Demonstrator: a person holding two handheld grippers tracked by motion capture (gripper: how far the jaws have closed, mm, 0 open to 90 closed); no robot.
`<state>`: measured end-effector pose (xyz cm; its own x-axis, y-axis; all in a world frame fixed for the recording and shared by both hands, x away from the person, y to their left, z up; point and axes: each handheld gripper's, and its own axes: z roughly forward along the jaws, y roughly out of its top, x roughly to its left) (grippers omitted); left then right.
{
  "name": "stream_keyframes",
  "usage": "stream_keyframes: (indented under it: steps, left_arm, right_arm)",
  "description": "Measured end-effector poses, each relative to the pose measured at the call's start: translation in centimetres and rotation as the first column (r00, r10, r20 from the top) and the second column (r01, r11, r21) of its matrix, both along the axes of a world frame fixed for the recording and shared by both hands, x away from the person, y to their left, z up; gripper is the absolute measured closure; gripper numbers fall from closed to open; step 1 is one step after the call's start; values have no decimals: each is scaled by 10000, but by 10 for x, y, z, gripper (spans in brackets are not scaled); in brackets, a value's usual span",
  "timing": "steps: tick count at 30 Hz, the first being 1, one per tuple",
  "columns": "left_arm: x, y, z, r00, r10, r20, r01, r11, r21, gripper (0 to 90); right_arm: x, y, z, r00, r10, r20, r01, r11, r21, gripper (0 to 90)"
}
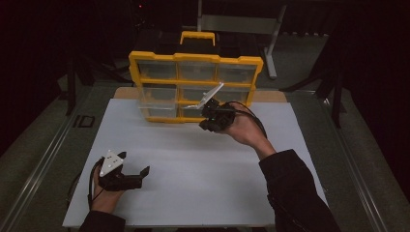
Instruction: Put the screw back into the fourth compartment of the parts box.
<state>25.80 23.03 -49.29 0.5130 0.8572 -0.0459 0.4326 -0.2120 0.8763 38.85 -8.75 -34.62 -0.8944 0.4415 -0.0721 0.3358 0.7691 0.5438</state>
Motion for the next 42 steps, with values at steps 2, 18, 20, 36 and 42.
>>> stream_keyframes:
  steps: [2, 18, 20, 36, 42]
  left_arm:
    - [0, 0, 0, 10000, -26, -19, 26, 10000, 12, 1]
    - [0, -2, 4, 9998, -108, -185, 108, 9999, 40, 1]
    - [0, -2, 4, 9998, -104, -188, 105, 9999, 54, 1]
    - [0, -3, 4, 9999, -22, -107, 22, 10000, 62, 2]
    - [0, -3, 4, 9999, -36, -129, 38, 9999, 99, 2]
  right_arm:
    - [1, 0, 2, 10000, 3, 22, -3, 10000, 62, 875]
    - [6, 3, 15, 9999, 2, 144, -9, 9987, 505, 876]
    - [7, 5, 17, 9998, 15, 182, -26, 9984, 566, 876]
    - [12, 15, 32, 9989, 102, 462, -138, 9967, 799, 875]
    - [14, 20, 37, 9987, 100, 499, -146, 9955, 935, 875]
